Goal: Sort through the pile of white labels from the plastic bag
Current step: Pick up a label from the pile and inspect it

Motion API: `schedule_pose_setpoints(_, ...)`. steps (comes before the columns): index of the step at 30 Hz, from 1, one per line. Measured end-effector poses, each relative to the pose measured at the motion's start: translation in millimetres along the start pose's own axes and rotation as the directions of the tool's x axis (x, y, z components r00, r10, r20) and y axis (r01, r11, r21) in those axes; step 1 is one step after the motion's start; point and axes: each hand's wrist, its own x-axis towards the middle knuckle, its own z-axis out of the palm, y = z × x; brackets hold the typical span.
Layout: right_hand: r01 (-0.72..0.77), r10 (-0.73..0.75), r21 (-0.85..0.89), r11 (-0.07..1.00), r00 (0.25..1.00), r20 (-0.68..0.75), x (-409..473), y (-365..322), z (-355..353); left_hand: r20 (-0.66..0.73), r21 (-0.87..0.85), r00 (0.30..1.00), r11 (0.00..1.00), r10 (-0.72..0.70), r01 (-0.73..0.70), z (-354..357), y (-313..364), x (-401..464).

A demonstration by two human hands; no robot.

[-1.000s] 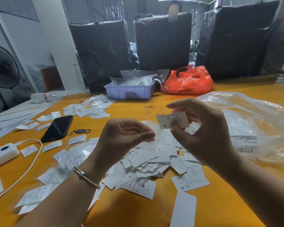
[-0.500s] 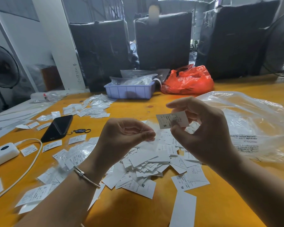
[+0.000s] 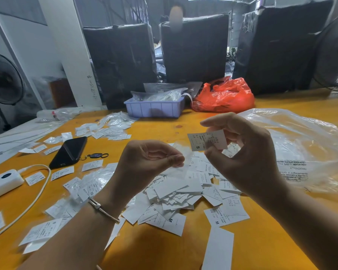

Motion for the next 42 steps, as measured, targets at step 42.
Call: schedule_pose_setpoints(42,0.004,0.017,-0.137,0.991,0.988,0.154,-2,7,7,0.152,-0.205,0.937,0.917,-0.316,0.342,10,2,2)
